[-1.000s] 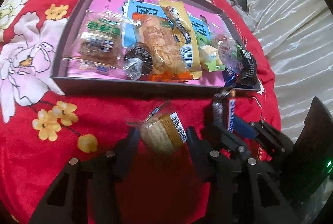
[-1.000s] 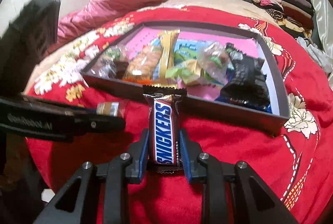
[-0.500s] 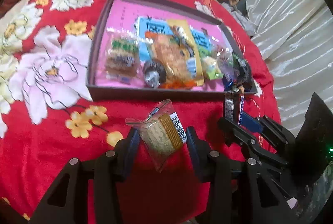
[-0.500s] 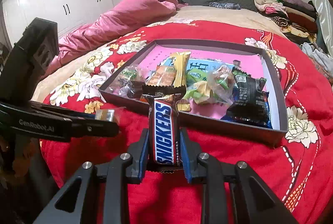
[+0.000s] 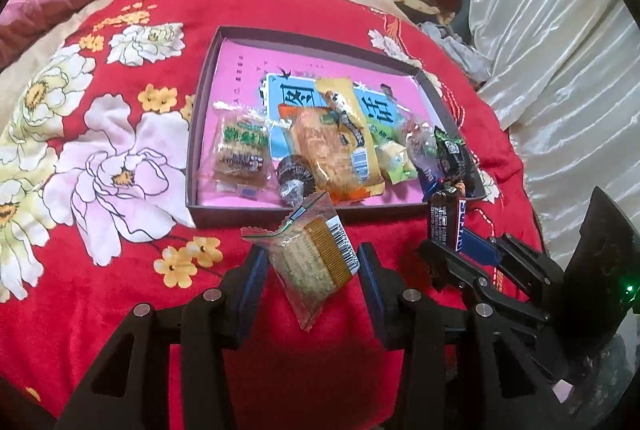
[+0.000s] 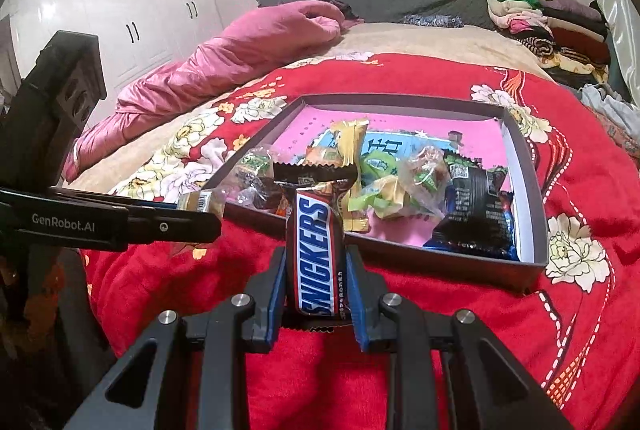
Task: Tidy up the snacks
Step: 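Lift the biscuit bag over the tray with the left tool while the right tool carries the Snickers bar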
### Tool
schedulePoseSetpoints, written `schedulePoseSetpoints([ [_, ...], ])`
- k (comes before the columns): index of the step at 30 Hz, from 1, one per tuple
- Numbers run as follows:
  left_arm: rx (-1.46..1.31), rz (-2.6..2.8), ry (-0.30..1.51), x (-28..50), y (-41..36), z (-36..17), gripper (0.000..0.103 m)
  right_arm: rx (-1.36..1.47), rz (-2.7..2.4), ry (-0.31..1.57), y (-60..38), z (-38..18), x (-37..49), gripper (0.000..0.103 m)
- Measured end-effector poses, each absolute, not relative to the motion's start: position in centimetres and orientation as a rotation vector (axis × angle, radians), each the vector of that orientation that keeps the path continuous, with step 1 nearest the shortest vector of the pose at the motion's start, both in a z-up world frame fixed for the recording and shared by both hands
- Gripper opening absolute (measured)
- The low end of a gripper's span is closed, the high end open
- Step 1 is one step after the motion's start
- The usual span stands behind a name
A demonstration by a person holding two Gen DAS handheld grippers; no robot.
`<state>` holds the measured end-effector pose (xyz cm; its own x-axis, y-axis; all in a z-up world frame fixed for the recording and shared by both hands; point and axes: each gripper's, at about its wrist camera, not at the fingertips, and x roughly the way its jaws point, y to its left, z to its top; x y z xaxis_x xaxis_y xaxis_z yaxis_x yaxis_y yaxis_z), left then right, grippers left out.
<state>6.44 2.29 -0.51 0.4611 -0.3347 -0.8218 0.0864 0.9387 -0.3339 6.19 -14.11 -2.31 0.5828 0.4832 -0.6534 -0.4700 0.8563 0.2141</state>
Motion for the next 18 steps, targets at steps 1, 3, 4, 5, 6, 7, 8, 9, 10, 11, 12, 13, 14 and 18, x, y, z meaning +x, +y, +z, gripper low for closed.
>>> schedulePoseSetpoints([
  [1,-0.260,-0.260,1.058,6.5,2.3,-0.4,0.047,0.022,0.555,0.762,-14.2,-2.2,6.2,0.028],
  [3,-0.258,-0.257,1.049,6.5,2.4,0.0,0.047,0.031,0.555,0.755,-14.4,-2.0,6.2,0.028],
  [4,-0.257,-0.254,1.045,6.5,2.5,0.1,0.047,0.034,0.553,0.750,-14.4,-2.0,6.2,0.028],
  [5,-0.255,-0.251,1.040,6.5,2.6,0.3,0.047,0.038,0.551,0.745,-14.5,-1.9,6.2,0.028],
  [6,-0.254,-0.249,1.035,6.5,2.6,0.4,0.047,0.041,0.551,0.741,-14.6,-1.8,6.3,0.028],
  [7,-0.253,-0.247,1.030,6.5,2.7,0.5,0.047,0.046,0.551,0.737,-14.7,-1.7,6.3,0.028],
  [8,-0.250,-0.244,1.026,6.5,2.7,0.7,0.047,0.052,0.551,0.734,-14.8,-1.6,6.3,0.028],
  [9,-0.250,-0.242,1.024,6.5,2.7,0.8,0.047,0.056,0.550,0.730,-14.9,-1.5,6.4,0.028],
  [10,-0.247,-0.241,1.020,6.5,2.8,0.9,0.047,0.060,0.549,0.726,-14.9,-1.4,6.4,0.028],
  [11,-0.245,-0.238,1.017,6.6,2.8,0.9,0.047,0.063,0.549,0.723,-15.0,-1.3,6.5,0.028],
  [12,-0.244,-0.237,1.015,6.6,2.8,1.0,0.047,0.068,0.548,0.718,-15.1,-1.2,6.5,0.029],
  [13,-0.244,-0.236,1.013,6.6,2.8,1.0,0.047,0.070,0.546,0.714,-15.2,-1.2,6.5,0.029],
  [14,-0.243,-0.235,1.010,6.6,2.9,1.2,0.047,0.073,0.544,0.710,-15.3,-1.1,6.5,0.028],
  [18,-0.235,-0.229,0.997,6.7,3.0,1.5,0.047,0.087,0.535,0.692,-15.8,-0.7,6.6,0.029],
])
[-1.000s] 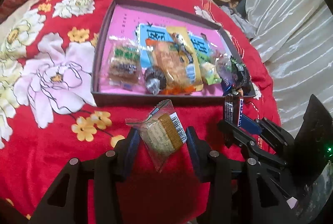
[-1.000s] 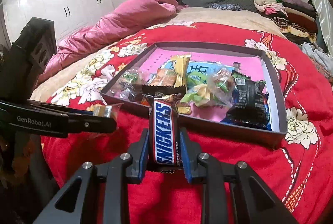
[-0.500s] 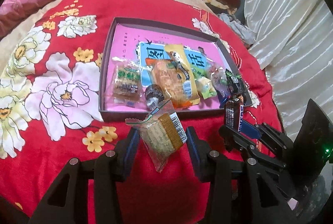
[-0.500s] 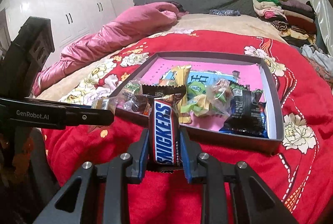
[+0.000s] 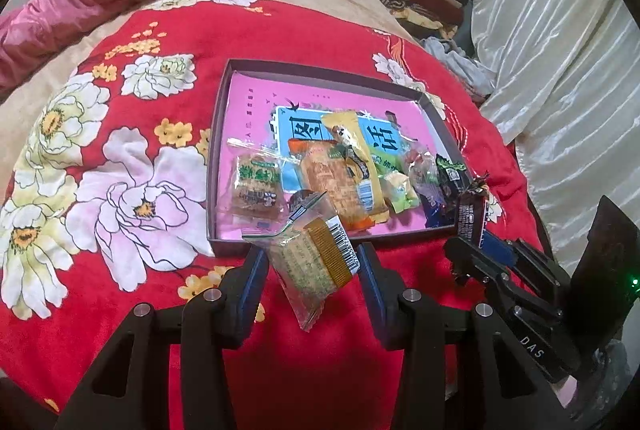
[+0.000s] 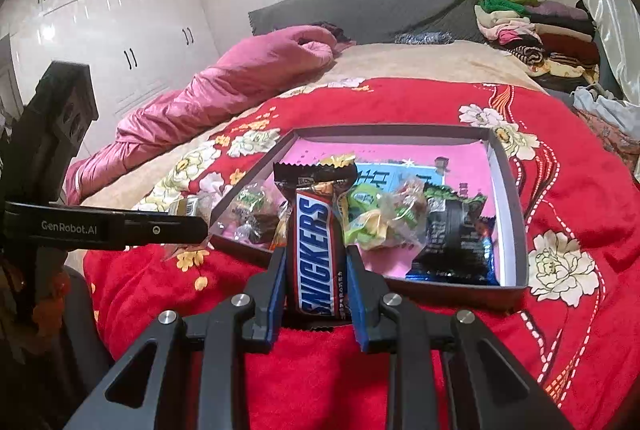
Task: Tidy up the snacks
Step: 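Lift the biscuit bag over the tray with the left tool while the right tool carries the Snickers bar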
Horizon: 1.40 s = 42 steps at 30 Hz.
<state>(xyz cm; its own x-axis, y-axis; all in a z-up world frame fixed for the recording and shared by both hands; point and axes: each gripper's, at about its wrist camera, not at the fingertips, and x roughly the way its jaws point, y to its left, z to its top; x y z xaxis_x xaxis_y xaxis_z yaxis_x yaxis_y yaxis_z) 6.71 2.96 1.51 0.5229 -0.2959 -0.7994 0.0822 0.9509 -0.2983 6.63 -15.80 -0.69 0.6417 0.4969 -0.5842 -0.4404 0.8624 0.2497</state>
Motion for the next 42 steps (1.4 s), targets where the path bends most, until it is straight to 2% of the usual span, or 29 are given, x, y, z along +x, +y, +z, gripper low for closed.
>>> schedulePoseSetpoints([
  [18,-0.217,-0.214,0.940,7.8,2.9,3.0,0.047,0.129,0.505,0.623,-17.4,0.7,7.2,0.029],
  [42,-0.224,-0.212,0.940,10.4,2.8,2.0,0.047,0.151,0.470,0.568,-17.9,1.8,8.4,0.029],
])
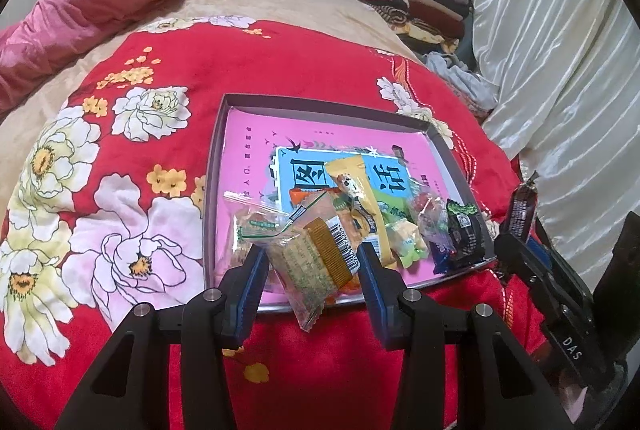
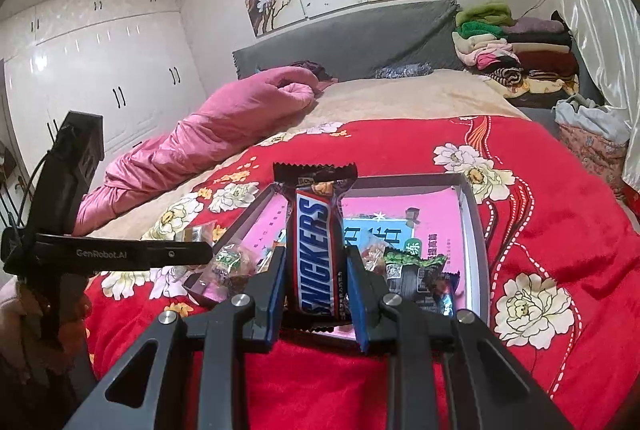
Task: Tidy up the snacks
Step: 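Lift the biscuit bag over the tray with the left tool while the right tool carries the Snickers bar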
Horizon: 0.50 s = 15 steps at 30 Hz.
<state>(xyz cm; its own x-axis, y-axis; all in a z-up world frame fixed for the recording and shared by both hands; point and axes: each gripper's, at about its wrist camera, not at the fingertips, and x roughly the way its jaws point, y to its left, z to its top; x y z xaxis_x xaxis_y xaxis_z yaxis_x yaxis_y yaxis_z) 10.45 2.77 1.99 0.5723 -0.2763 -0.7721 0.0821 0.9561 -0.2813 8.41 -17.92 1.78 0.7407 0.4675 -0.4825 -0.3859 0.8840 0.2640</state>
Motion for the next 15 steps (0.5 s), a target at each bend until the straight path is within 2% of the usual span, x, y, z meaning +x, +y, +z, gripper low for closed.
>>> schedulePoseSetpoints([
  [15,-0.224,-0.212,0.960,12.9,2.5,0.9,0.047,0.157,0.443,0.556,-18.0,2.0,9.0,0.029],
])
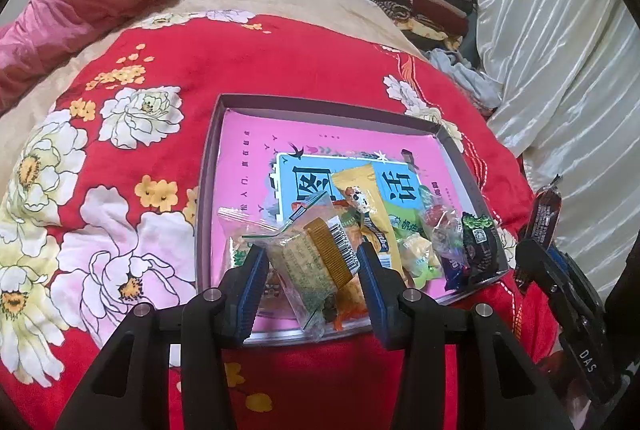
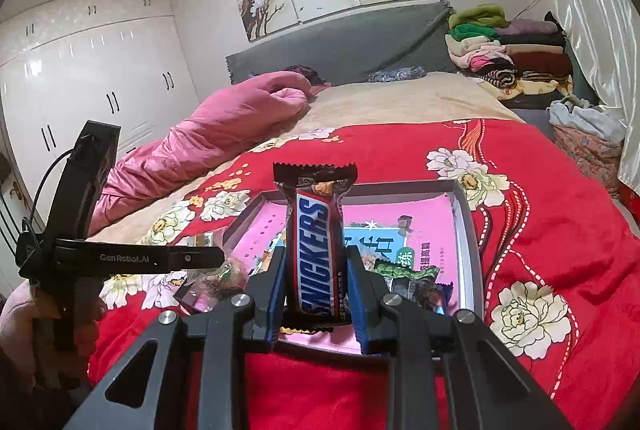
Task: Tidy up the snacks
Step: 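Lift the biscuit bag over the tray with the left tool while the right tool carries the Snickers bar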
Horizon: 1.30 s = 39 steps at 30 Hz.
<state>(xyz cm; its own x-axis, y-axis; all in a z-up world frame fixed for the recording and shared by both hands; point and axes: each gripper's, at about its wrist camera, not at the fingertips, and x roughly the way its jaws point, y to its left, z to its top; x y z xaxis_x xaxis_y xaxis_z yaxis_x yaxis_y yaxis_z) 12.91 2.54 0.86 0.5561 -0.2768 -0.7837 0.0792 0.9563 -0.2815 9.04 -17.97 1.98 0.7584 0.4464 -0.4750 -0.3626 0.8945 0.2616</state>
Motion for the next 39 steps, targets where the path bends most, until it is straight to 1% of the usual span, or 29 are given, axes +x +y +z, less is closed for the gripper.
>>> schedulePoseSetpoints([
  [21,-0.175,-0.235,1.006,13.8,1.0,-0.8,0.047,0.140,0.444,0.564,-16.6,1.5,11.1,0.029],
  [39,-0.181,-0.234,1.015,14.1,1.4,-1.5,0.047,0.106,0.526,0.631,-13.0,-0.2,12.2,0.028],
])
